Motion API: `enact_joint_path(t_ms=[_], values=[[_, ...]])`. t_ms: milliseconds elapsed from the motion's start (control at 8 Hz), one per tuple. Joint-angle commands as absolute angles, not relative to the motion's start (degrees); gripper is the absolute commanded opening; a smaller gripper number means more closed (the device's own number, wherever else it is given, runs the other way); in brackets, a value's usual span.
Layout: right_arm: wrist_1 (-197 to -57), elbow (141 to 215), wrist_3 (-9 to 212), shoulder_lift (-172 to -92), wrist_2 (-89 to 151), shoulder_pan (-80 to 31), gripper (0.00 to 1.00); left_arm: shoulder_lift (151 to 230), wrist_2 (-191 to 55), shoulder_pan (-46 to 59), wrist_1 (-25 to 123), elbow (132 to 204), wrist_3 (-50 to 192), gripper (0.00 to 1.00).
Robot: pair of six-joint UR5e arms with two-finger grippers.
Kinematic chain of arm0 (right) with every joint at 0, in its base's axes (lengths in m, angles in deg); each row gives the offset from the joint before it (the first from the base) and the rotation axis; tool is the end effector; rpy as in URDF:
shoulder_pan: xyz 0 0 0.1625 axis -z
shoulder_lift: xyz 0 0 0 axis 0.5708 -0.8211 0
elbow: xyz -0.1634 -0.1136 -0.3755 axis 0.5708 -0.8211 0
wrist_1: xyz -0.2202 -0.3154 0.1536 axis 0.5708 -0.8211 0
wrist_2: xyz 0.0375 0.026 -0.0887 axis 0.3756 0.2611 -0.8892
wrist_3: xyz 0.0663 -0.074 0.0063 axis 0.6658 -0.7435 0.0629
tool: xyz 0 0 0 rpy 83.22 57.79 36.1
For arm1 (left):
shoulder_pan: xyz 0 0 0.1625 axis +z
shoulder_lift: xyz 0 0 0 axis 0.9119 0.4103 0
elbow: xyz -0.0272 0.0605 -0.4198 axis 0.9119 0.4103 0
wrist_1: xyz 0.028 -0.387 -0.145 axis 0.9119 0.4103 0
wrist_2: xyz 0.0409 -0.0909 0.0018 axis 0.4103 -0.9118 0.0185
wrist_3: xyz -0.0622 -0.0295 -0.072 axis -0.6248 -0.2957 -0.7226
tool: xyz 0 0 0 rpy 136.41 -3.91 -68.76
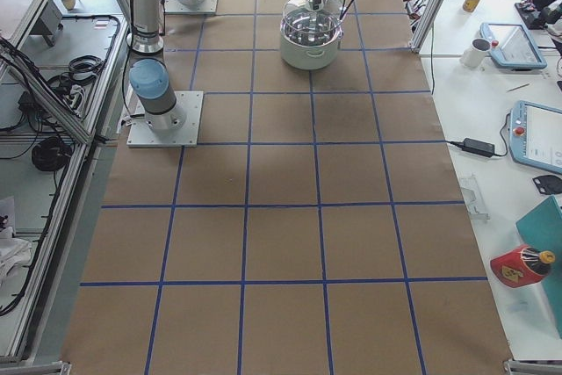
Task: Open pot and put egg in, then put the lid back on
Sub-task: 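Raise the left gripper away while the right gripper carries the lid over the pot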
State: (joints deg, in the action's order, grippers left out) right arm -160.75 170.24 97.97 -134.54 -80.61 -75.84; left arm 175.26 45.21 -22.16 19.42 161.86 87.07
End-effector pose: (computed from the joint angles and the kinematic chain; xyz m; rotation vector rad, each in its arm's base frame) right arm 0.3468 -0.5351 0.3969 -0.2076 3.0644 -0.1896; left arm -0.1114 -0.5352 0.5030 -0.0252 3.1110 -0.1214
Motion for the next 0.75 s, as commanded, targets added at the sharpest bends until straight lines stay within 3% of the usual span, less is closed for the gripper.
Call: enact_joint_path(t_ms=[0,625], values=[[-161.3,170.4,99.4,-132.2,-80.6,-77.2,0.0,173.3,45.4,-24.0,20.9,161.9,86.5,1.0],[-161.3,171.8,98.7,-131.2,-81.3,-77.2,0.0,173.3,45.2,-25.0,20.6,162.3,84.6,1.0]])
